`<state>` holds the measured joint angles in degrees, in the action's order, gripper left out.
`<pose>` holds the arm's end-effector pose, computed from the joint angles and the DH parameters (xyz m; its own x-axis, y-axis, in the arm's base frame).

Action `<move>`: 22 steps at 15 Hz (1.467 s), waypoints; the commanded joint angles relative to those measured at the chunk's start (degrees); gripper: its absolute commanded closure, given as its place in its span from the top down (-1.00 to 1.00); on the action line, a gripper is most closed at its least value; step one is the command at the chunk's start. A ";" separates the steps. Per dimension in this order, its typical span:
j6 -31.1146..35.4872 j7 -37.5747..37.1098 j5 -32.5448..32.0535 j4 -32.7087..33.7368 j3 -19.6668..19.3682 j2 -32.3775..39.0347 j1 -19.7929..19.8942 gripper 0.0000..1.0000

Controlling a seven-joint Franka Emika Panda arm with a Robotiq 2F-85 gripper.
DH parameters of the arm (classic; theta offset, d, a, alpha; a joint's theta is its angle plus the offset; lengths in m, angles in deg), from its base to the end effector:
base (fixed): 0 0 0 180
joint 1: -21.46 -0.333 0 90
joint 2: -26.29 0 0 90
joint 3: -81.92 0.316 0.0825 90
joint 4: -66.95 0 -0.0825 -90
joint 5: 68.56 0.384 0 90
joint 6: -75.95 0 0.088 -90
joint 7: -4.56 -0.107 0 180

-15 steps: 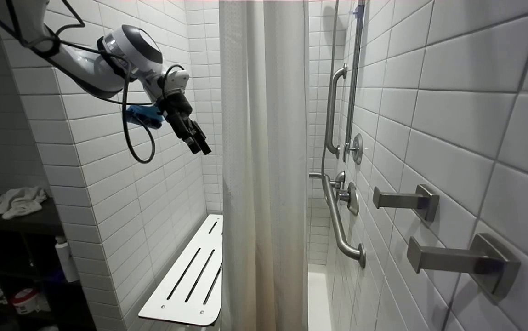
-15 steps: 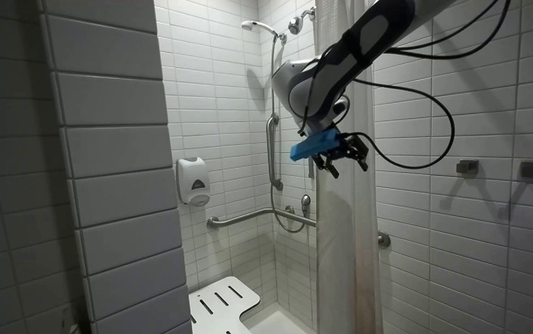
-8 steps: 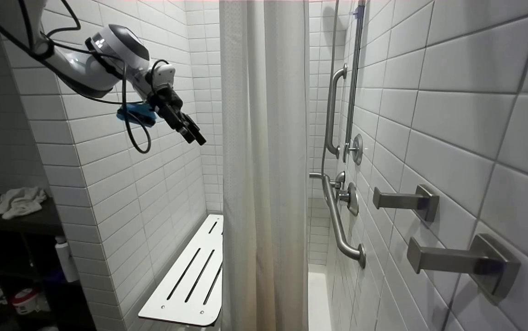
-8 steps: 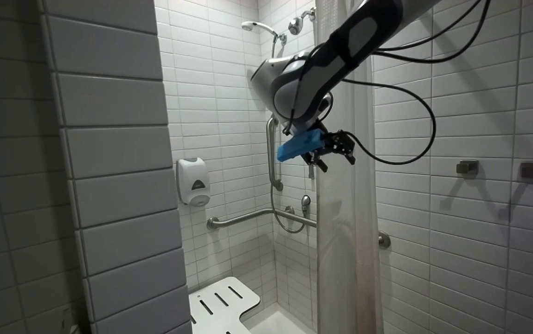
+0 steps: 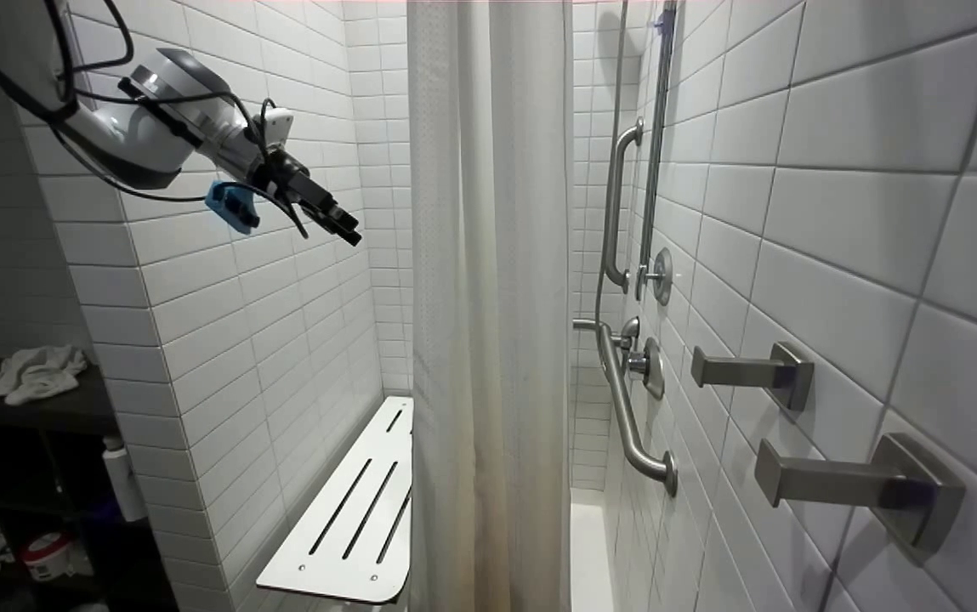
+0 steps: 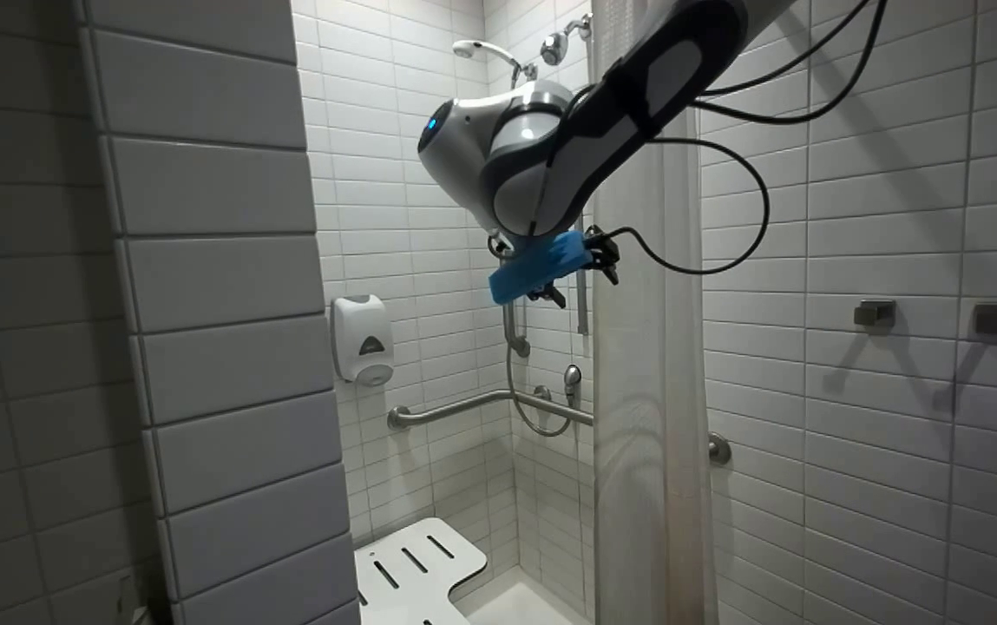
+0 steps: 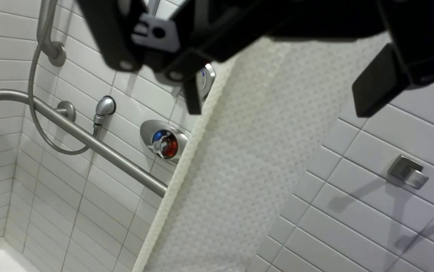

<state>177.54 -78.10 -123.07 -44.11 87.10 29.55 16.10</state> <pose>0.5652 0.0322 0.4701 0.5470 -0.4663 0.6952 -0.8317 -0.3971 0.3881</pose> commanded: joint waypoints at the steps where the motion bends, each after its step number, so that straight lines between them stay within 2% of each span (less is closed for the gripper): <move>1: 2.40 2.08 -3.44 4.07 -1.09 4.84 0.63 1.00; 7: 6.34 3.65 -4.38 11.66 -4.39 14.10 2.68 1.00; 12: 7.16 5.90 -2.67 17.09 -6.96 18.38 4.47 1.00; 13: 6.85 6.22 -1.71 17.86 -7.32 18.74 4.89 0.50; 14: 6.98 6.74 -0.77 18.18 -7.58 18.80 5.36 0.46; 16: 6.83 7.24 0.86 18.85 -8.10 19.10 5.91 0.21; 19: 6.96 6.81 2.84 16.48 -8.65 17.61 6.12 -0.33; 22: 7.24 5.47 3.11 13.11 -8.99 15.74 5.64 -0.78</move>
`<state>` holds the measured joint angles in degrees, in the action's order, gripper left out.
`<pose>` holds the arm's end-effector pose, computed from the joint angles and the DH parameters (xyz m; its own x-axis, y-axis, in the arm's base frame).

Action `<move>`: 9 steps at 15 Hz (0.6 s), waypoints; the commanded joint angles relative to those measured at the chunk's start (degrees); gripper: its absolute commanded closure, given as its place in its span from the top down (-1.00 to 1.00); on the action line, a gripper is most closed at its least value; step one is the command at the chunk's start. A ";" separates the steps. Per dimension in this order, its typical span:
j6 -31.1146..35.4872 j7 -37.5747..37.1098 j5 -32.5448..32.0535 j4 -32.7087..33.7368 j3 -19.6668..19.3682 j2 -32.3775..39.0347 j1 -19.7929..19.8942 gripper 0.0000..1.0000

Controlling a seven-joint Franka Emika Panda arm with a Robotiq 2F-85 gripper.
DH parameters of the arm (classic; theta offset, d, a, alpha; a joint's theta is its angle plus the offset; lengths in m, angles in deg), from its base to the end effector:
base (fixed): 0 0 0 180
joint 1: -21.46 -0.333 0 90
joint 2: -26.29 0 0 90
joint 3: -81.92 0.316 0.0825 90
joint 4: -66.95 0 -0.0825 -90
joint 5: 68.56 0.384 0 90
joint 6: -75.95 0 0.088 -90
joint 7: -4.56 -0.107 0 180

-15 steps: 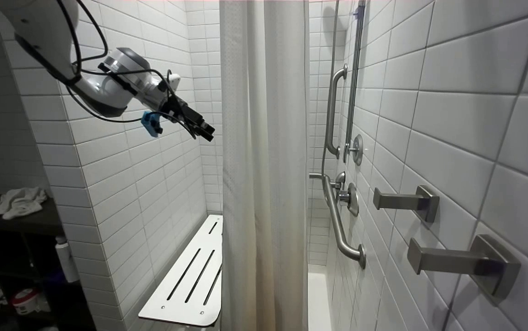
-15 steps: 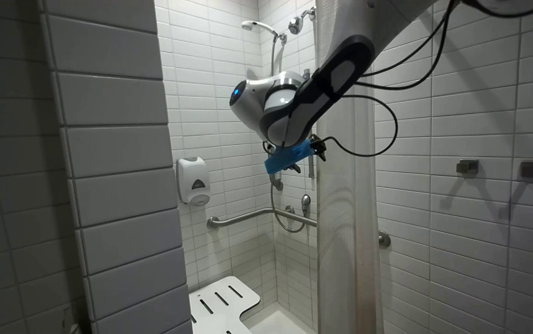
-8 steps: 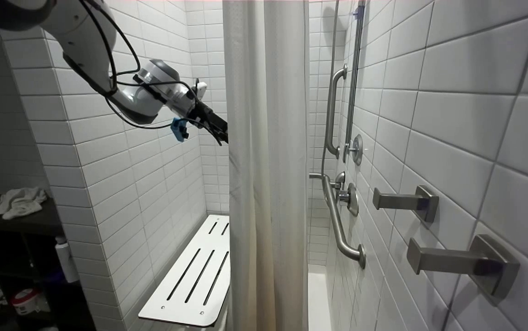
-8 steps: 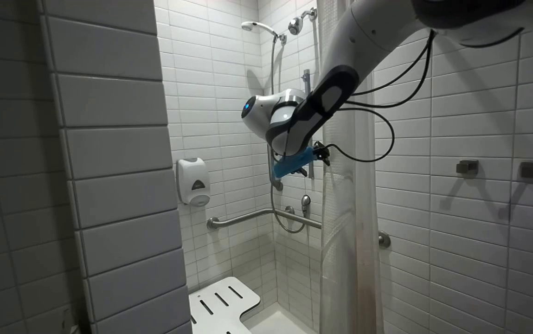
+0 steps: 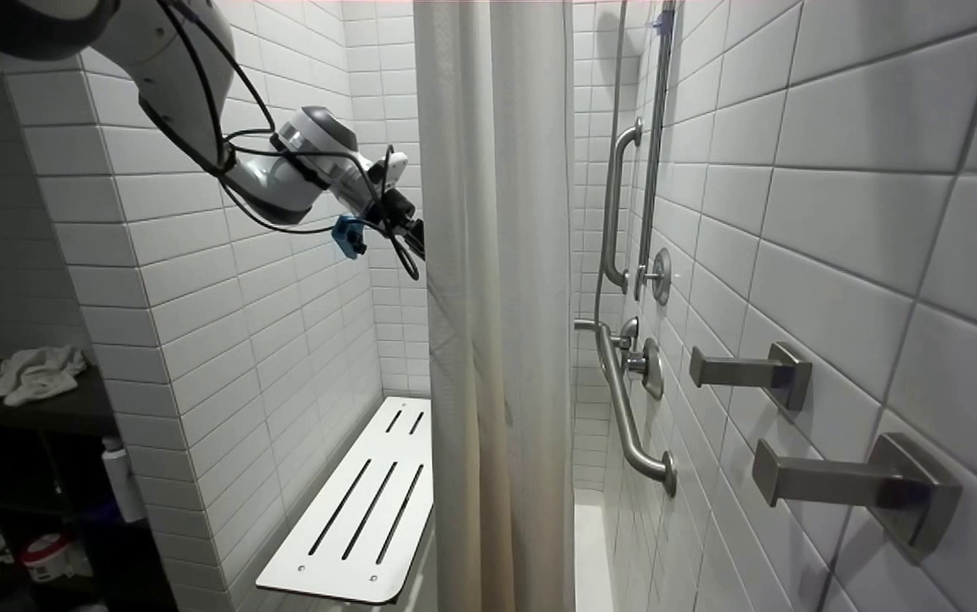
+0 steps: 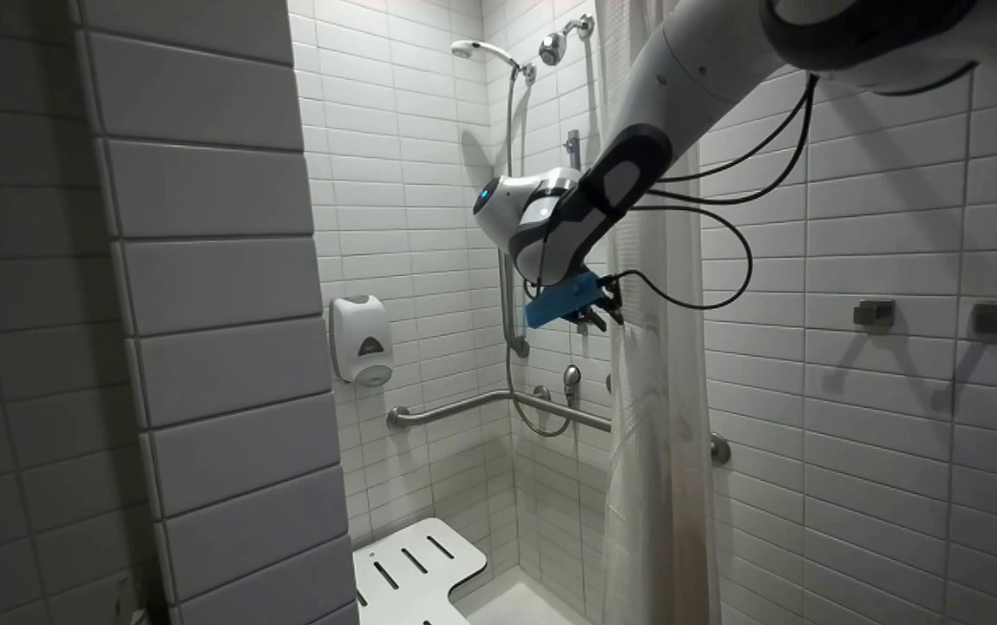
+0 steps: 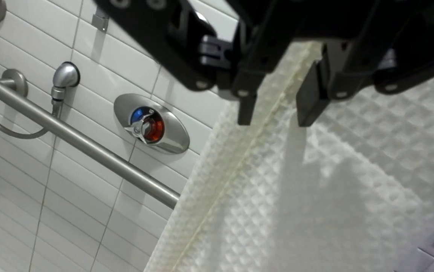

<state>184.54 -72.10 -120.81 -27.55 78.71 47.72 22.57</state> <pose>0.6540 -0.1034 0.4130 0.5136 -0.5625 0.6479 -0.8578 -0.3178 0.4039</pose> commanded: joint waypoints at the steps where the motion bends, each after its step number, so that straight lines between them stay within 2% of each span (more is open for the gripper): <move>1: 0.24 -1.05 0.40 -4.94 -0.63 -3.21 -1.08 -0.92; 2: 0.18 -1.66 -0.05 -6.52 -0.60 -4.02 -1.36 -1.00; 9: -1.21 -6.46 -1.54 -18.13 1.36 -11.94 -4.72 -1.00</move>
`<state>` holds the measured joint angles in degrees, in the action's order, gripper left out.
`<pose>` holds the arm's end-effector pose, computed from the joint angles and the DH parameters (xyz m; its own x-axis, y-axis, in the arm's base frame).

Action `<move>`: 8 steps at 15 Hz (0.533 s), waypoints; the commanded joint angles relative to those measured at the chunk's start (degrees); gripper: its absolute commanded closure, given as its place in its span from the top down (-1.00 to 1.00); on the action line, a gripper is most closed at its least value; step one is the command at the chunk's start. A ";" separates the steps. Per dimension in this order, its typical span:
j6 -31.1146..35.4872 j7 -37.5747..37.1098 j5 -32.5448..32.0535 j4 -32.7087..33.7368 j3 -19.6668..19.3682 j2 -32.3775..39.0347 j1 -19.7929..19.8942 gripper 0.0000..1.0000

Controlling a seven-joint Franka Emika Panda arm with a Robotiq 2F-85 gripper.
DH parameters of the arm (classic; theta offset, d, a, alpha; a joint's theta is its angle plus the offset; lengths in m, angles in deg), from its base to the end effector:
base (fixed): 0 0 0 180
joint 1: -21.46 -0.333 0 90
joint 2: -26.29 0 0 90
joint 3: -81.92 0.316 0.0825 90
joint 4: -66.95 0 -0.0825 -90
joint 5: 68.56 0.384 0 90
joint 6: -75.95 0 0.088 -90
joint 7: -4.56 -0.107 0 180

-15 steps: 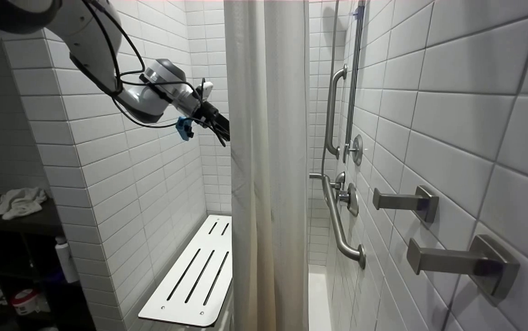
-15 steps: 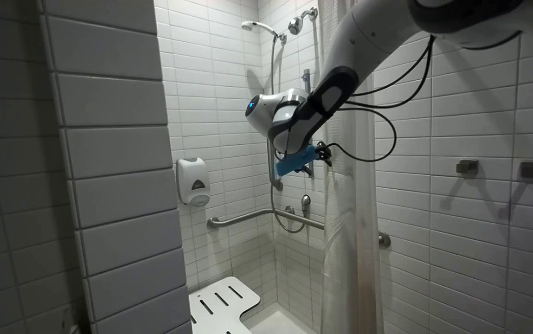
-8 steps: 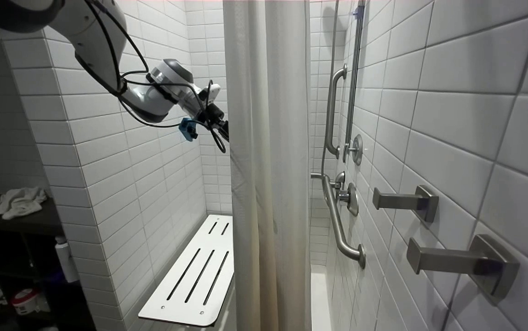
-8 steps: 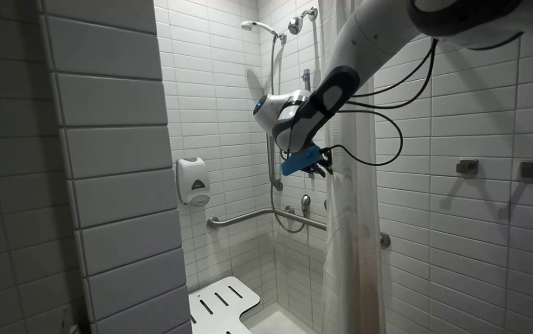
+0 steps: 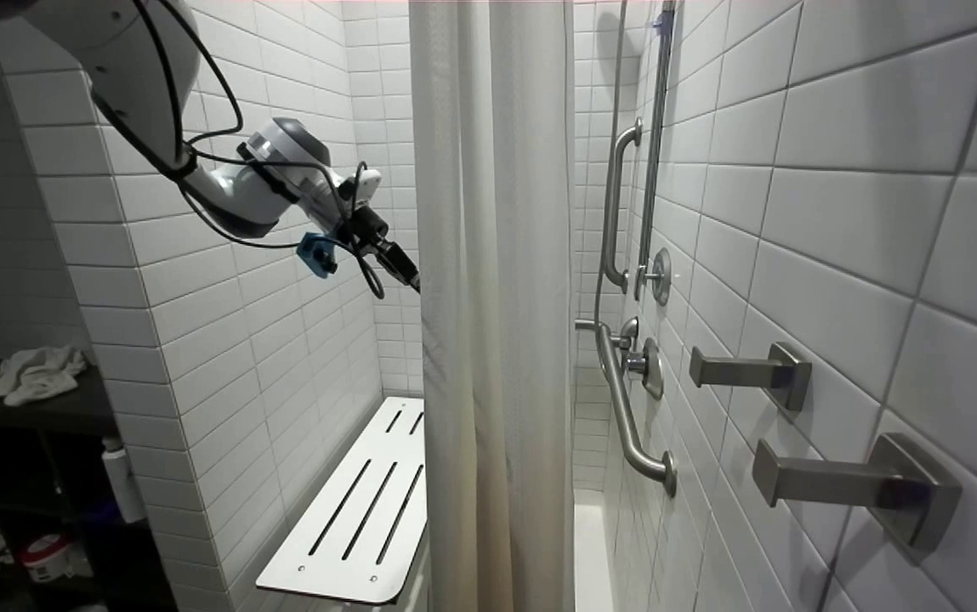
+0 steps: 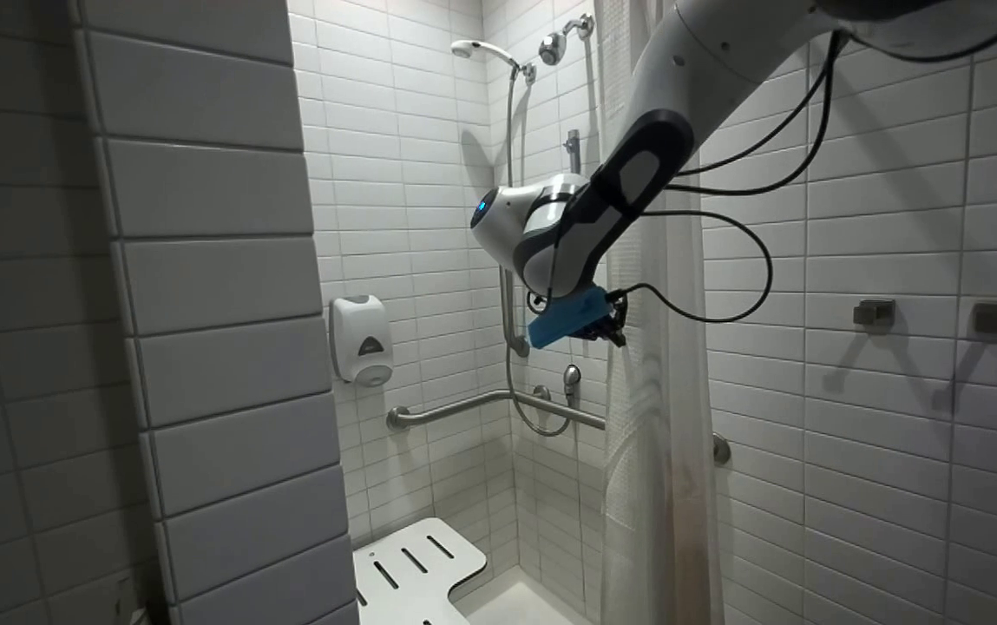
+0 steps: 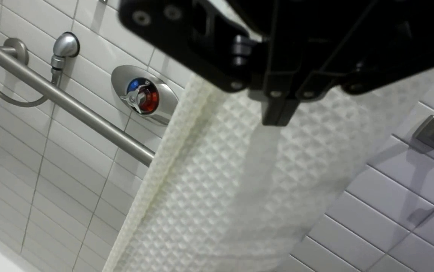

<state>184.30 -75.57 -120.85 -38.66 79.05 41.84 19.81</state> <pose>0.6111 -0.0696 0.3889 0.5486 -0.5624 0.6187 -0.8349 -0.3281 0.4419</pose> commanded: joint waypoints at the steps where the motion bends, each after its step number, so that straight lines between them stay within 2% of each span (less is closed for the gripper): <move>1: -1.54 -3.78 -1.61 -8.53 1.64 -7.17 -2.54 -1.00; 8: -4.06 -7.39 -0.89 -14.75 5.86 -12.76 -4.69 -1.00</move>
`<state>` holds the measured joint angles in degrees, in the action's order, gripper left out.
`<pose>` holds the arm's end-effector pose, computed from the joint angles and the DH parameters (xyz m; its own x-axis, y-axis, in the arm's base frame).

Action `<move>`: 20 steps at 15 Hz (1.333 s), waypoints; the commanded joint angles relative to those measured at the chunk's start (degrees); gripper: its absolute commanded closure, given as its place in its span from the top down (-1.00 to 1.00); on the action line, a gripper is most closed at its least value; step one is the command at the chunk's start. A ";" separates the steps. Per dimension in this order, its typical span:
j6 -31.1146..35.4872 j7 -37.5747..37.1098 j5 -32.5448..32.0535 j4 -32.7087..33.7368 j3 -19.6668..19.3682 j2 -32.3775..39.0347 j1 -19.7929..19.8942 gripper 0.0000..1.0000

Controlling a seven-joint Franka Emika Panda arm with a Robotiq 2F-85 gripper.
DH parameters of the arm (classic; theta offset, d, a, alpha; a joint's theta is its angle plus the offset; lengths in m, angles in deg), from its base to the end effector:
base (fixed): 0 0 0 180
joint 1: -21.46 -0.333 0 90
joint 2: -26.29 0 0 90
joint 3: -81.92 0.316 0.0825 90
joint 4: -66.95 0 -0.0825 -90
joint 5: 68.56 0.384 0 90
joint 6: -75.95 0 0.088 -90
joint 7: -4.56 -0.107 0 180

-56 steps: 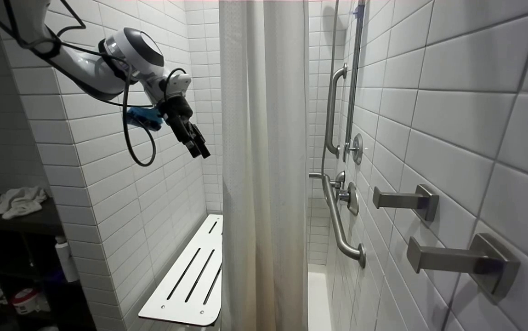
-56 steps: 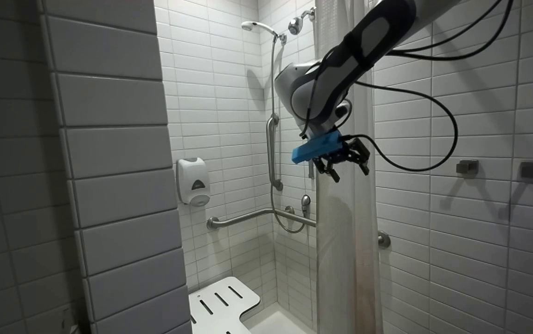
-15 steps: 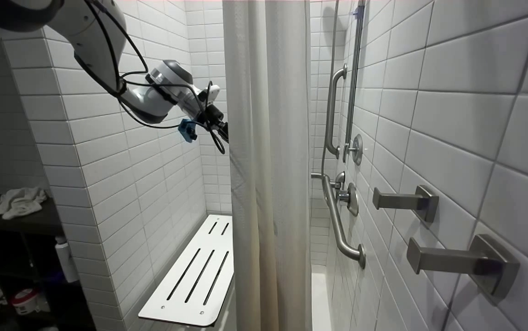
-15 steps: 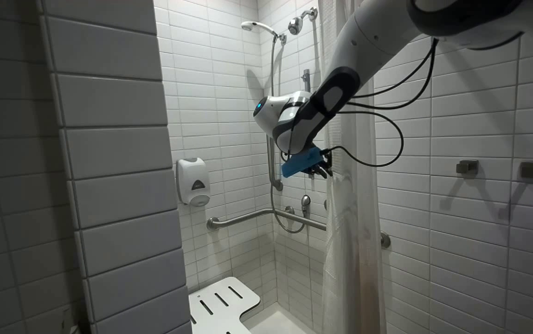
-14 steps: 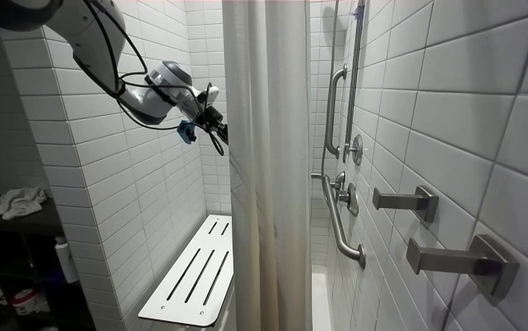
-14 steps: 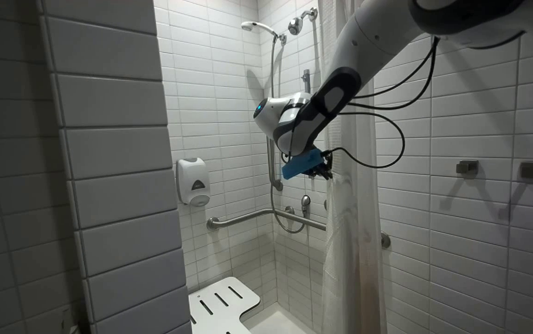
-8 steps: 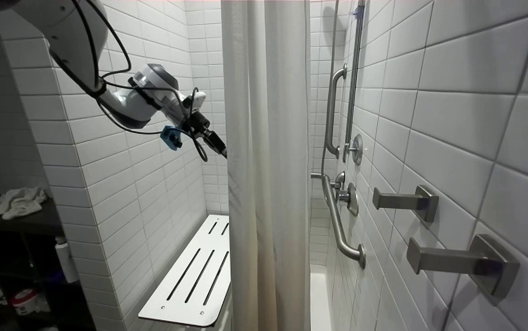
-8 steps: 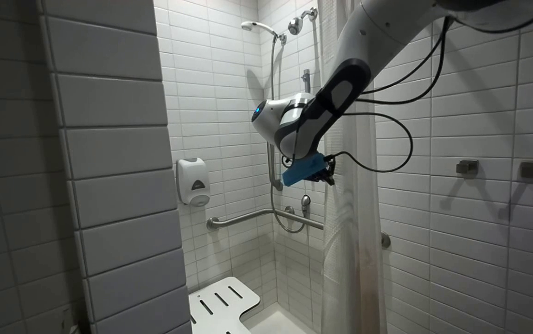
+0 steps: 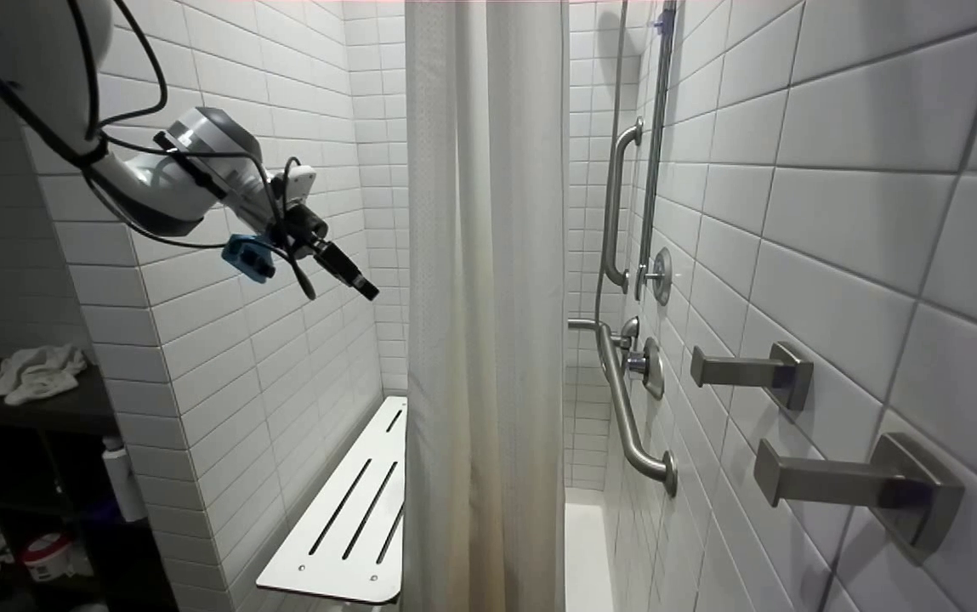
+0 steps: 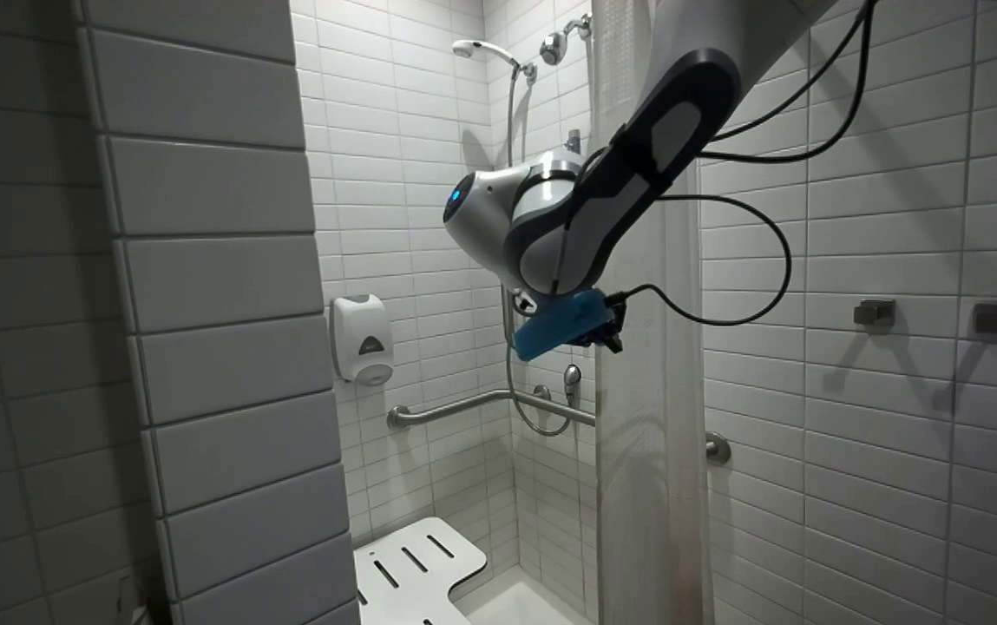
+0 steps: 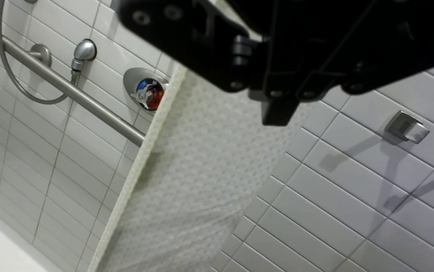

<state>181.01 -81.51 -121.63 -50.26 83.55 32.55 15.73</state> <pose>0.5534 0.0064 0.3925 0.5719 -0.5183 0.6359 -0.8203 -0.3577 0.4463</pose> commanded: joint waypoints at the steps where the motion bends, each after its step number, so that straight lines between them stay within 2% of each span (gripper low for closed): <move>1: -0.93 -1.49 0.05 -3.65 1.90 -4.05 -0.74 -1.00; 2: -0.95 -1.79 0.14 -3.91 2.31 -4.28 -0.77 -1.00; 3: -1.14 -2.10 0.44 -4.10 2.64 -4.76 -0.75 -0.50; 5: -2.22 -3.58 1.74 -3.34 2.71 -4.82 -0.32 -0.40; 12: -8.58 -14.41 8.30 2.46 1.69 -2.22 1.01 0.56; 15: -10.73 -17.52 9.12 5.78 1.36 -0.45 1.37 0.97; 20: -13.35 -22.08 8.87 12.27 0.19 2.84 1.81 1.00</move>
<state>170.00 -100.55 -114.03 -43.41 84.39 32.31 17.24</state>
